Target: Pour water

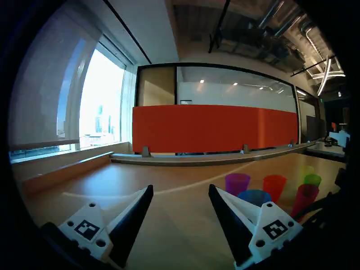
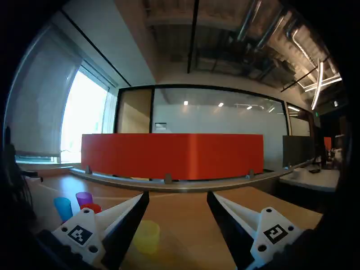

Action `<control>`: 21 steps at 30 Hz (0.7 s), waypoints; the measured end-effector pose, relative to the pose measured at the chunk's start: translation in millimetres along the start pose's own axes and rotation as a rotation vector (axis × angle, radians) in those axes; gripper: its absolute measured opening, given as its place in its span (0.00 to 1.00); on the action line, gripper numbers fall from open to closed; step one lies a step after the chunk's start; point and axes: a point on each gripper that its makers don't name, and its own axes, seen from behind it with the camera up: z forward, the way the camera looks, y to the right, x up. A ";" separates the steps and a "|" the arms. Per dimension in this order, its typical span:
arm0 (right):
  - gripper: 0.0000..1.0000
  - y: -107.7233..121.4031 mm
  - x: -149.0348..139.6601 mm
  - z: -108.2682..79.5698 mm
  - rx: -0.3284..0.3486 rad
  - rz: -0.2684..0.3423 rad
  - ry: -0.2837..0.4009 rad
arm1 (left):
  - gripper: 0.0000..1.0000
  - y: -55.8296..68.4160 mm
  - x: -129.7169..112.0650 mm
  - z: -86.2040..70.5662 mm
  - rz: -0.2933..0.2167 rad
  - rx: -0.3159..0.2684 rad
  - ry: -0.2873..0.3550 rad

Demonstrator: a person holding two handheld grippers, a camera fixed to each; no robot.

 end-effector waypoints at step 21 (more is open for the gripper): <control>0.99 16.8 -51.4 11.0 -0.019 0.010 -0.069 | 0.91 -0.8 0.1 0.4 0.000 0.000 0.000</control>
